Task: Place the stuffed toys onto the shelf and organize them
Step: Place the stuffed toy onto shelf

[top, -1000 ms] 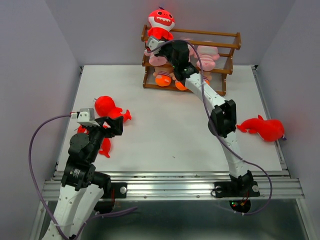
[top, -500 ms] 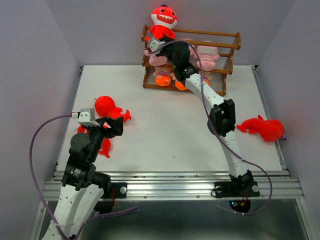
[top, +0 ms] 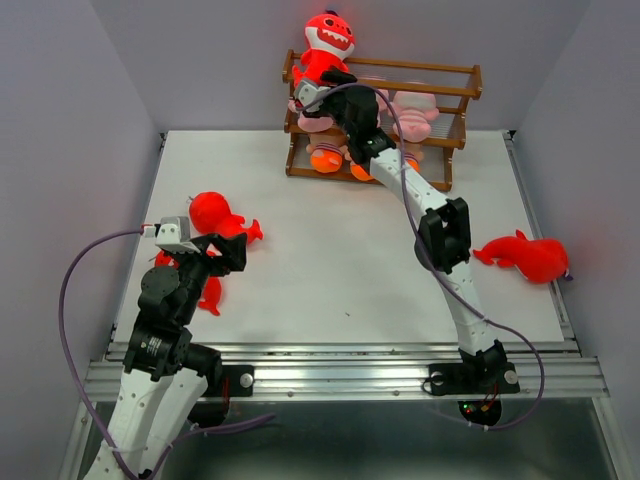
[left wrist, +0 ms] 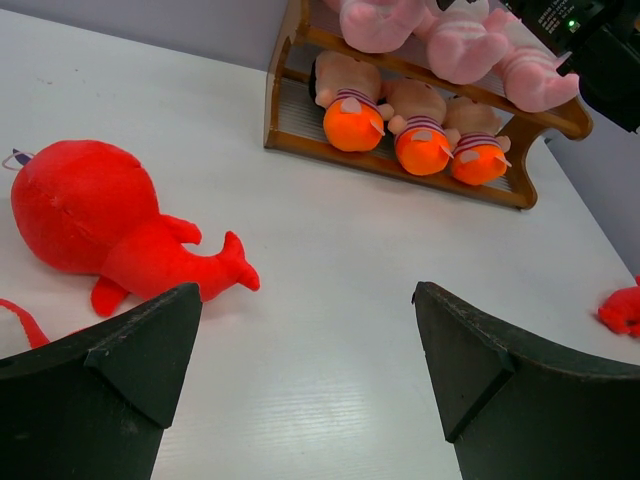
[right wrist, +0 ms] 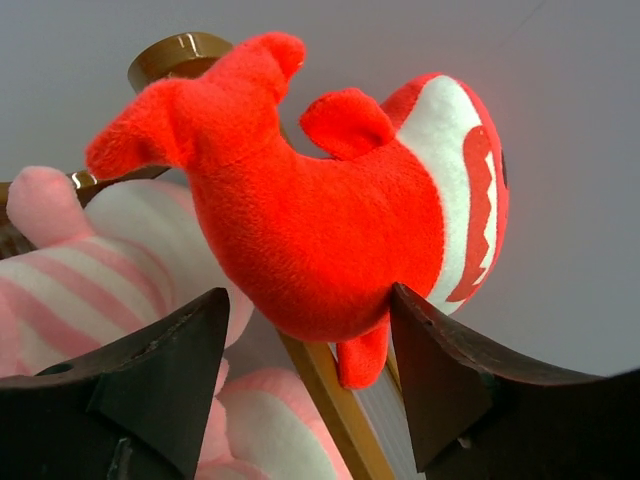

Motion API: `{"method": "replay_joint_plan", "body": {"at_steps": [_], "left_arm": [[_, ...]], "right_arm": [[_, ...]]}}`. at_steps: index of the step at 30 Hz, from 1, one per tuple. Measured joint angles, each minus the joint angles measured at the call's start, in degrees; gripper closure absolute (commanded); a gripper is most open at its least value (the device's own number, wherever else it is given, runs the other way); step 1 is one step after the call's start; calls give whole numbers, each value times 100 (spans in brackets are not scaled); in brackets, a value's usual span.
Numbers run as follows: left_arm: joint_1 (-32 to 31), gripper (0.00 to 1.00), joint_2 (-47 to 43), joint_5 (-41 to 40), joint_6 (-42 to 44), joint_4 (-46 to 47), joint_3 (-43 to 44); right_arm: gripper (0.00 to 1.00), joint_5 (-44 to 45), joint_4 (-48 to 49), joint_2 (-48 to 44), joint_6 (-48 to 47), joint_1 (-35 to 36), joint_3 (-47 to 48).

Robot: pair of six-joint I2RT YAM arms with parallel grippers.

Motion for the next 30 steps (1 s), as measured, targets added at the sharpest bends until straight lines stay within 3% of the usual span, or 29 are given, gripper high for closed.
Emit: {"method": "replay_joint_plan", "body": {"at_steps": [7, 14, 30], "left_arm": [[0, 1, 0, 0, 0, 2, 0], [0, 1, -22, -2, 0, 0, 0], [0, 1, -83, 2, 0, 2, 0]], "right_arm": [[19, 0, -9, -13, 0, 0, -125], [0, 4, -24, -227, 2, 0, -313], [0, 133, -74, -1259, 20, 0, -1255]]}}
